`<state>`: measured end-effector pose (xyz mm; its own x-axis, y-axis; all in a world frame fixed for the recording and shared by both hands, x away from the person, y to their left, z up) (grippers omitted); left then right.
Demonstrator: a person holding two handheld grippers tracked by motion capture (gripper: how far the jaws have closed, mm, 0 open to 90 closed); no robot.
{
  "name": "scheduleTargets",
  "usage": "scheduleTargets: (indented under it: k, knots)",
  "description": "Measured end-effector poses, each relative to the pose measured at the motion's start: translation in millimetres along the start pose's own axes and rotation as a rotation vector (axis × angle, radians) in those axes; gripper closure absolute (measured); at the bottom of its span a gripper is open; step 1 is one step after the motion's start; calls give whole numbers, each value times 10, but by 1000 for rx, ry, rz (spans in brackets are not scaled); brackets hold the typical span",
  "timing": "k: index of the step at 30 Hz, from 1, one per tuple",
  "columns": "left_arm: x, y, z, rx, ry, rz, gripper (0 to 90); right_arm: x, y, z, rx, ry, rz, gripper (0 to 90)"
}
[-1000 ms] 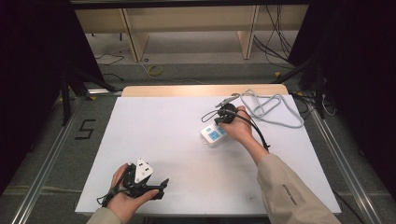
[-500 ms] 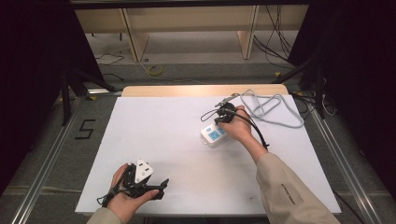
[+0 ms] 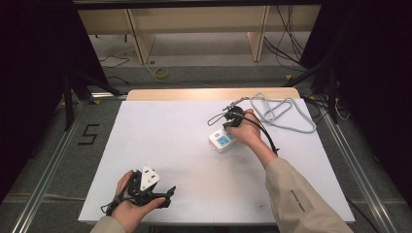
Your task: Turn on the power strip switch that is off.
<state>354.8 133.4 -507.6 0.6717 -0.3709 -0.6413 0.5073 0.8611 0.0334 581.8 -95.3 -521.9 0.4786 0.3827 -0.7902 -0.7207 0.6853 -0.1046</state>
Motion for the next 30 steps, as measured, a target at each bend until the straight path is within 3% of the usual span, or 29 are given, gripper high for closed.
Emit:
scheduleTargets:
  k: [1,30]
  knots:
    - [0,-1,0,0,0,0,115,-1,4,-14,7,17,-1,900]
    - [5,3,0,-4,-1,2,115,-2,-3,-12,9,-5,7,900]
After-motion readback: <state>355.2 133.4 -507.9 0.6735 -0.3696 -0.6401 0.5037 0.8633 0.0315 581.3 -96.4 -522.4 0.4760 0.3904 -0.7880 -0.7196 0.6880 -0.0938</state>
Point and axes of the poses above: each handheld gripper's, and its own axes: x roughly forward along the jaws, z roughly out of its top, y roughly to its left, the point moved 9 cm from there along x, roughly forward along the jaws, and after that the axes turned 6 degrees about -x, right-handed, at the moved point
